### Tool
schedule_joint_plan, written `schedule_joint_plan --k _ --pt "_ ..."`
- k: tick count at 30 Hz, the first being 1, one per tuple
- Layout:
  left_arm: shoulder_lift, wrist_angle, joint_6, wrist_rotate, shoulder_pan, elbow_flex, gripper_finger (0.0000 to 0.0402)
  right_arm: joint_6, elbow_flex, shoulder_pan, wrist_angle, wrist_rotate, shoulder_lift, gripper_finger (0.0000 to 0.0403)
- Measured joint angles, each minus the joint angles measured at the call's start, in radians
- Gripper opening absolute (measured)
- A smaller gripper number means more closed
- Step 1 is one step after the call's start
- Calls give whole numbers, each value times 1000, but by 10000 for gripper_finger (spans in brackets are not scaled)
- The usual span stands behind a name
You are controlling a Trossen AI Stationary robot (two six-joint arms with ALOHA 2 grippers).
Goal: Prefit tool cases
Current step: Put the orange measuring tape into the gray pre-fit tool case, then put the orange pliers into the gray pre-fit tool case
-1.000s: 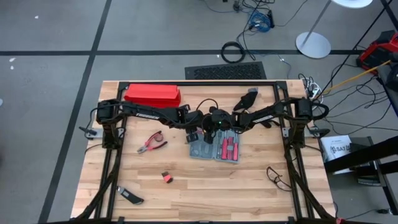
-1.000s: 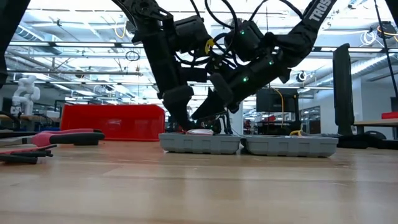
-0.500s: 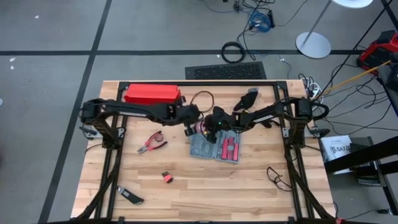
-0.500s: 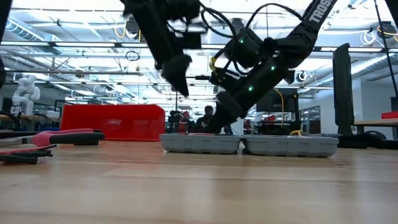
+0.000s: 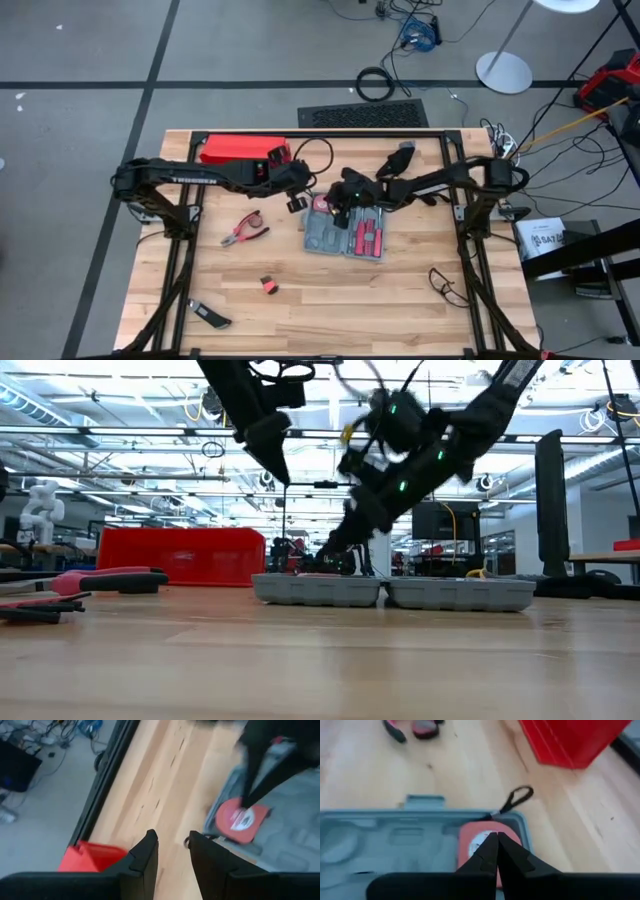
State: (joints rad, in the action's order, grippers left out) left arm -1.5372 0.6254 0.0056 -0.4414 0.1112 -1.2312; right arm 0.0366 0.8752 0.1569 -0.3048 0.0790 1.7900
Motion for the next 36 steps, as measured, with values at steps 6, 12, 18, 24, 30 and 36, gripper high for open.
schedule_joint_plan --k 6,12,18,24,30,36 --pt "-33 107 -77 45 31 1 116 -36 1 -7 254 5 -122 0" --pt "-148 41 -95 128 43 90 116 -62 1 -31 321 2 -79 0" --pt "-231 -106 -103 161 47 154 116 -54 1 -33 229 17 -13 0" --pt "-303 -176 -101 205 48 155 116 -51 2 -20 182 29 37 0" --pt "-327 -252 -102 251 49 155 116 -49 2 -14 142 26 56 0" --pt "-326 -305 -104 322 35 154 116 -33 -1 -14 120 26 56 0"
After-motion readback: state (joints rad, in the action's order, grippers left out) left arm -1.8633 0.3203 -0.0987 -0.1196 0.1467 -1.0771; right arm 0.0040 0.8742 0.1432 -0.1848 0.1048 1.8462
